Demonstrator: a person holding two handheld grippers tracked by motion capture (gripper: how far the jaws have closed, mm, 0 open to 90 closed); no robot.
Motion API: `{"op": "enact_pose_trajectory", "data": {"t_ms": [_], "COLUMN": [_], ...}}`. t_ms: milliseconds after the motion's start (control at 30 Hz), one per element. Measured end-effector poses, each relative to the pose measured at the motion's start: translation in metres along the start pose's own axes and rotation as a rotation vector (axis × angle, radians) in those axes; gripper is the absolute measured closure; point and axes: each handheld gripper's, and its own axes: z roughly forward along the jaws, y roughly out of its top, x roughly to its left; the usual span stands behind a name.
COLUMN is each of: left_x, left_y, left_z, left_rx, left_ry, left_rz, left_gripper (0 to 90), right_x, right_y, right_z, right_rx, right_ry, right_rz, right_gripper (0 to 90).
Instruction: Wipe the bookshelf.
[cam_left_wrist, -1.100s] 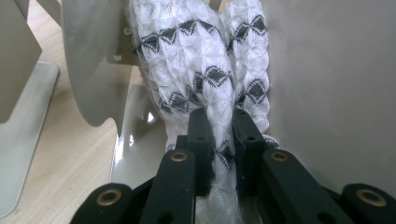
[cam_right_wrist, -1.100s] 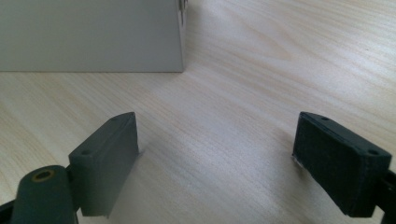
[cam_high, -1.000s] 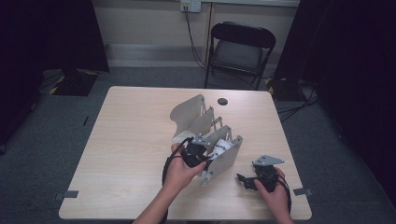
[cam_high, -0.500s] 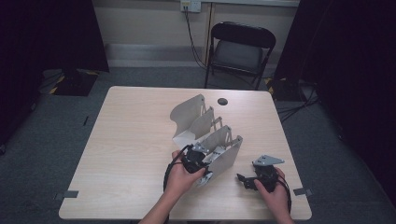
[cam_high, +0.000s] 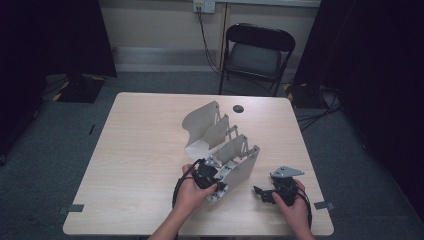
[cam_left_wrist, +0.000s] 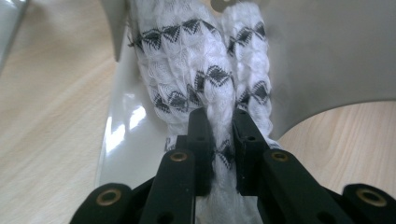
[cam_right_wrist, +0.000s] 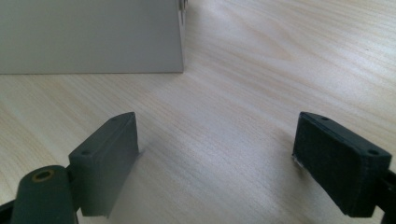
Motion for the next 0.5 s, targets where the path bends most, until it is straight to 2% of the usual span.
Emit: {"op": "enact_pose_trajectory", "data": {"t_ms": [67, 233, 500], "left_x": [0.002, 0.003, -0.014], "left_y": [0.004, 0.02, 0.063], "left_z": [-0.008, -0.033, -0.076], "left_rx": [-0.006, -0.058, -0.156], "left_ry": [0.0, 0.004, 0.001], "left_rz": [-0.003, -0.005, 0.058], "left_gripper": [80.5, 80.5, 80.5], "right_x": [0.0, 0.0, 0.0], "right_y": [0.0, 0.0, 0.0], "right_z": [0.0, 0.0, 0.0], "right_rx": [0.0, 0.0, 0.0], "right_ry": [0.0, 0.0, 0.0], "right_rz": [0.0, 0.0, 0.0], "right_gripper": [13.5, 13.5, 13.5]}}
